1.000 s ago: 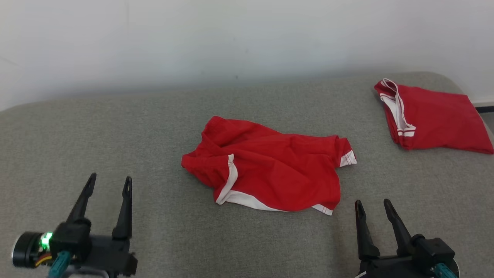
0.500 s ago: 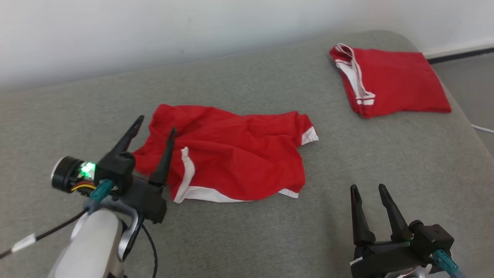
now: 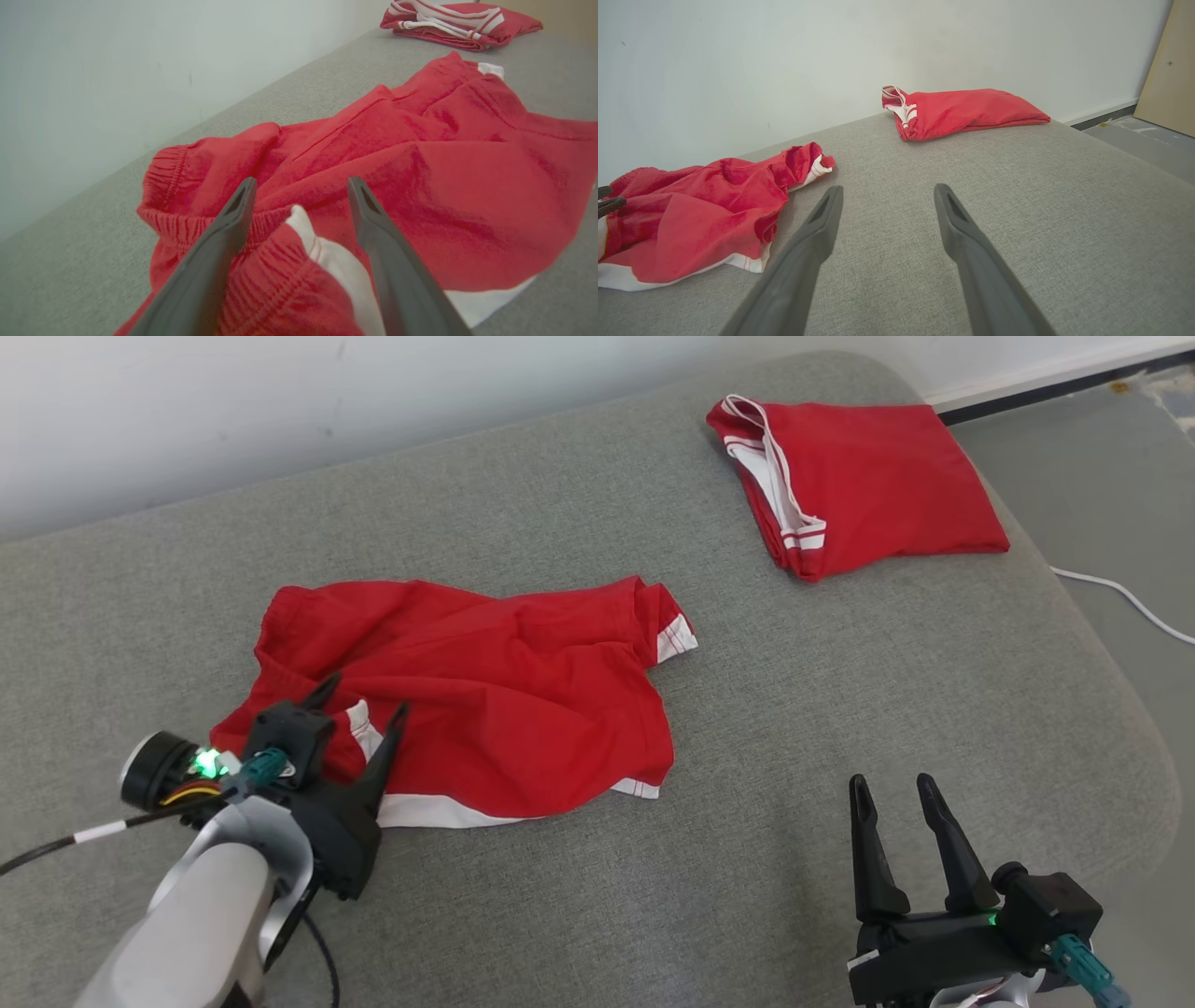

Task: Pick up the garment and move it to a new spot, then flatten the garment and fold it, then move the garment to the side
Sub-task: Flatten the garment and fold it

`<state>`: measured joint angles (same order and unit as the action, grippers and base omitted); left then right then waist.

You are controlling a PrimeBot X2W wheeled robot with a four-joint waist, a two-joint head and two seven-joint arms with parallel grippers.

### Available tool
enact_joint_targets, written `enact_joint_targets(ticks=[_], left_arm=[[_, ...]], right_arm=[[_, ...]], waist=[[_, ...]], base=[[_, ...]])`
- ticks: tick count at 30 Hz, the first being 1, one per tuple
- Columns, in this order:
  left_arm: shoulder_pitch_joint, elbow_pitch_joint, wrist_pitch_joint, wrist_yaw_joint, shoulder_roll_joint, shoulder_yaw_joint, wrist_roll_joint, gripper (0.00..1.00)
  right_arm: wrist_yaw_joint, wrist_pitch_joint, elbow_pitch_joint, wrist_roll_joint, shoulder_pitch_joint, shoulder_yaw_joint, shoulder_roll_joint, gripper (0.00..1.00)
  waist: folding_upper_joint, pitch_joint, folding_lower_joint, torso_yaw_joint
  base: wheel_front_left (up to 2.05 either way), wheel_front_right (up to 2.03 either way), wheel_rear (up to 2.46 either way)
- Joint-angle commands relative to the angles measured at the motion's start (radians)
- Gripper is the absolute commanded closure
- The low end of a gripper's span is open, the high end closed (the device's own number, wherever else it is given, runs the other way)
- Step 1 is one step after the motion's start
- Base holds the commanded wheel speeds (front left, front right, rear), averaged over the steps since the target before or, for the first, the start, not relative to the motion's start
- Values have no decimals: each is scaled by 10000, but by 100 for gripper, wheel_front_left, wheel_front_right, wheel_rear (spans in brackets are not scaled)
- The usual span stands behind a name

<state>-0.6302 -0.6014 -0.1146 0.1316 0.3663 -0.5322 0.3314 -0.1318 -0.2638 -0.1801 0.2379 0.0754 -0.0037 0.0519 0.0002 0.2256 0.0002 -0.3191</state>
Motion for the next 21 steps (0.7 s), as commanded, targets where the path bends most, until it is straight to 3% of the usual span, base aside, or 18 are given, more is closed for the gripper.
enact_joint_targets(ticks=[1, 4, 6, 7, 8, 21], left_arm=[[-36, -104, 107, -24, 126, -4, 137, 0], [146, -195, 241, -35, 263, -78, 276, 0], [396, -217, 426, -168, 275, -58, 362, 52], [500, -153, 490, -197, 278, -68, 403, 87], [613, -56, 530, -231, 235, -66, 489, 100], [2412, 1980, -514, -1096, 151, 599, 1321, 100]], right_arm=[[27, -4, 16, 67, 2, -9, -34, 0], [27, -6, 30, 64, 10, -49, -36, 0], [27, -6, 39, 54, -38, -106, -34, 0], [27, -5, 43, 44, -75, -128, -36, 0], [27, -4, 51, 26, -108, -181, -36, 0], [27, -4, 29, -375, -377, -275, -33, 0]], waist=[[-2, 23, -2, -38], [-2, -13, -2, -37], [-2, -74, -2, 15], [-2, -104, -2, 56], [-2, -134, -2, 124], [-2, -647, -2, 1590]], base=[[0, 0, 0], [0, 0, 0], [0, 0, 0], [0, 0, 0], [0, 0, 0], [0, 0, 0]])
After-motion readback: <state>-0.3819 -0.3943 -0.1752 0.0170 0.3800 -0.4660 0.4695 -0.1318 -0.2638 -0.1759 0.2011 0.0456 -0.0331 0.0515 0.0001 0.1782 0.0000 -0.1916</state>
